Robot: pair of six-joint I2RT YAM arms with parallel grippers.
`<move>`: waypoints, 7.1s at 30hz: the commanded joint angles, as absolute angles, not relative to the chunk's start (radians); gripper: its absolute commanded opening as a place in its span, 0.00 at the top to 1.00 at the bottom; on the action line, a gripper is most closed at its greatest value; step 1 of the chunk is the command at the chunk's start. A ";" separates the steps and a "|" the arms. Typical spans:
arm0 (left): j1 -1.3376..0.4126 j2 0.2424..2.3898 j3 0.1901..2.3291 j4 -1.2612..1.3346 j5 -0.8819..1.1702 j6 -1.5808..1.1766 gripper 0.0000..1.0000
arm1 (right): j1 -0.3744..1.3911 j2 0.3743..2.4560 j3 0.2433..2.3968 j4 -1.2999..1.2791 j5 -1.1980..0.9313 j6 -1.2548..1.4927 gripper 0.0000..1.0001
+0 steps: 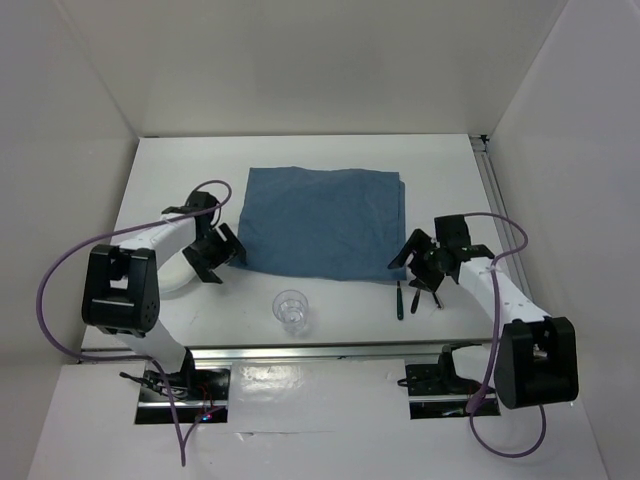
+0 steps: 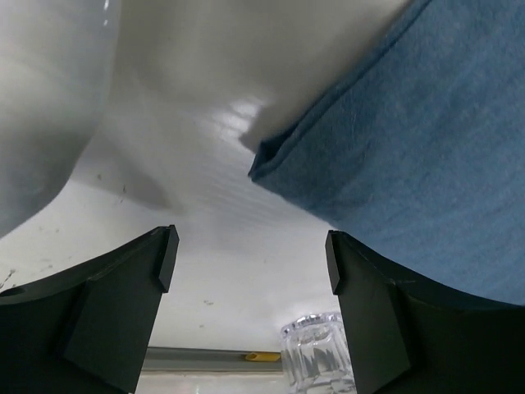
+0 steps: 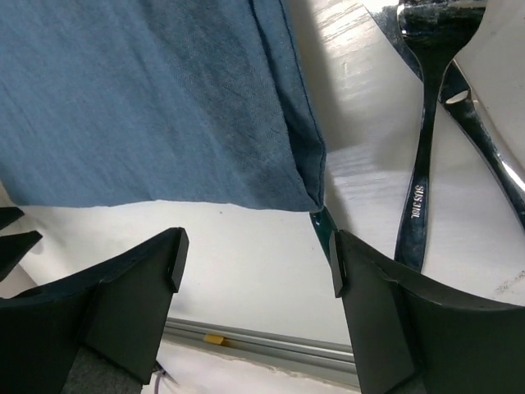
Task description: Set the dinner table for one person
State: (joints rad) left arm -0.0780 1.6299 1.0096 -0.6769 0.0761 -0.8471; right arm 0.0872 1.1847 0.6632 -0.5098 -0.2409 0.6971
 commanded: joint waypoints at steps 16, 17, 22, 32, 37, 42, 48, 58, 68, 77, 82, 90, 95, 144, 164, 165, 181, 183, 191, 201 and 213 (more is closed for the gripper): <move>-0.089 1.763 1.100 -0.554 0.074 -0.896 0.86 | 0.084 1.316 0.672 -0.333 -0.167 0.738 0.68; -0.089 1.763 1.109 -0.554 0.084 -0.896 1.00 | 0.084 1.328 0.681 -0.324 -0.167 0.738 0.85; -0.089 1.763 1.271 -0.626 0.084 -0.862 1.00 | 0.084 1.364 0.794 -0.324 -0.201 0.729 1.00; -0.048 2.012 2.219 -0.745 0.195 -0.709 1.00 | 0.032 1.736 1.586 -0.255 -0.360 0.683 1.00; 0.007 1.892 2.252 -0.634 0.305 -0.681 1.00 | 0.022 1.639 1.560 -0.075 -0.431 0.695 1.00; 0.063 1.792 2.163 -0.621 0.468 -0.681 1.00 | 0.021 1.514 1.471 -0.098 -0.417 0.660 1.00; 0.138 1.726 2.089 -0.698 0.635 -0.692 1.00 | 0.009 1.330 1.416 -0.185 -0.396 0.600 1.00; 0.173 1.689 2.068 -0.736 0.807 -0.692 1.00 | 0.009 1.204 1.445 -0.282 -0.356 0.571 1.00; 0.173 1.958 2.314 -0.637 0.871 -0.767 1.00 | 0.000 1.486 1.546 -0.056 -0.396 0.626 1.00; 0.173 2.128 2.511 -0.322 0.969 -0.952 1.00 | -0.018 1.677 1.652 0.192 -0.445 0.692 1.00; 0.183 2.083 2.429 -0.265 0.996 -0.950 1.00 | -0.028 1.599 1.510 0.216 -0.454 0.655 1.00; 0.164 1.723 1.648 -0.496 0.898 -0.596 0.69 | -0.028 1.425 0.950 0.215 -0.485 0.646 0.74; 0.184 1.695 1.417 -0.664 0.689 -0.457 0.00 | -0.017 1.359 0.801 0.048 -0.483 0.545 0.13; -0.048 2.030 1.419 -0.632 0.160 -0.595 0.45 | 0.120 1.881 1.122 -0.394 -0.161 0.462 1.00; -0.057 1.744 1.141 -0.632 0.114 -0.604 0.47 | 0.147 1.655 0.873 -0.385 -0.133 0.471 1.00; -0.057 1.744 1.150 -0.632 0.114 -0.604 0.47 | 0.147 1.645 0.873 -0.385 -0.133 0.471 1.00; -0.069 1.586 1.482 -0.853 -0.070 -0.607 0.20 | 0.186 1.606 1.170 -0.494 -0.133 0.431 0.31; -0.022 1.553 1.459 -0.853 -0.098 -0.641 0.21 | 0.195 1.597 1.193 -0.503 -0.124 0.431 0.25; 0.288 1.316 1.154 -0.847 -0.101 -0.876 0.14 | 0.224 1.560 1.197 -0.503 -0.144 0.431 0.18; 0.448 1.241 0.944 -0.810 -0.025 -0.910 0.04 | 0.242 1.531 1.155 -0.494 -0.173 0.431 0.15; 0.603 1.238 0.689 -0.519 0.149 -0.841 0.00 | 0.242 1.494 1.117 -0.494 -0.184 0.422 0.15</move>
